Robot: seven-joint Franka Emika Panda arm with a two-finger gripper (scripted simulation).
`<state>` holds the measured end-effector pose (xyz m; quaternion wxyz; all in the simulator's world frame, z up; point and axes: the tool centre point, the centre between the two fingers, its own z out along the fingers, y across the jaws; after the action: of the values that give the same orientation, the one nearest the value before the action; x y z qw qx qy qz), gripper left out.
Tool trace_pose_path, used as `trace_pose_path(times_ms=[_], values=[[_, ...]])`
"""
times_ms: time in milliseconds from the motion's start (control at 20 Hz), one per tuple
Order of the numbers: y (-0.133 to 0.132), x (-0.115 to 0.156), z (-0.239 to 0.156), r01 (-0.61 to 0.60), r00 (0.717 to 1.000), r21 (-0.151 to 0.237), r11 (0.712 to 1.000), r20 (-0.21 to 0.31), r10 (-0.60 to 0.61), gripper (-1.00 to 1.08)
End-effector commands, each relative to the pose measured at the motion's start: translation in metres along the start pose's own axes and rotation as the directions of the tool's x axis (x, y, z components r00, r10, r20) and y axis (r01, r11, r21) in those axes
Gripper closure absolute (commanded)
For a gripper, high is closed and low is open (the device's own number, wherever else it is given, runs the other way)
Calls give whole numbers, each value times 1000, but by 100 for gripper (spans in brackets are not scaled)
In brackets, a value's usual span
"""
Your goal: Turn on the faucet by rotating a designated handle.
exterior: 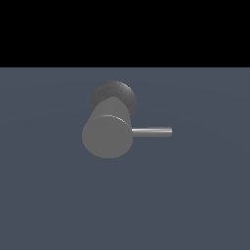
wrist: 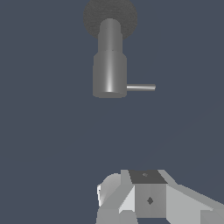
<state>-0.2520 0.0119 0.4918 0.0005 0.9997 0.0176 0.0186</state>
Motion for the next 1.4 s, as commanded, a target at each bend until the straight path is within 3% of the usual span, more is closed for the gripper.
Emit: trace_pose_path(times_ms=[0, 400, 700, 1050, 1350], values=[[0, 0, 0, 0, 1000, 0, 1000, 0, 0, 108], [-1, 6, 4, -21, 1000, 13, 1000, 3, 21, 108], [-1, 8, 1, -19, 1000, 67, 998, -20, 20, 108], [-2, 10, -11, 2, 997, 186, 983, -78, 13, 108], [1, 14, -31, 41, 986, 355, 934, -168, 20, 108]])
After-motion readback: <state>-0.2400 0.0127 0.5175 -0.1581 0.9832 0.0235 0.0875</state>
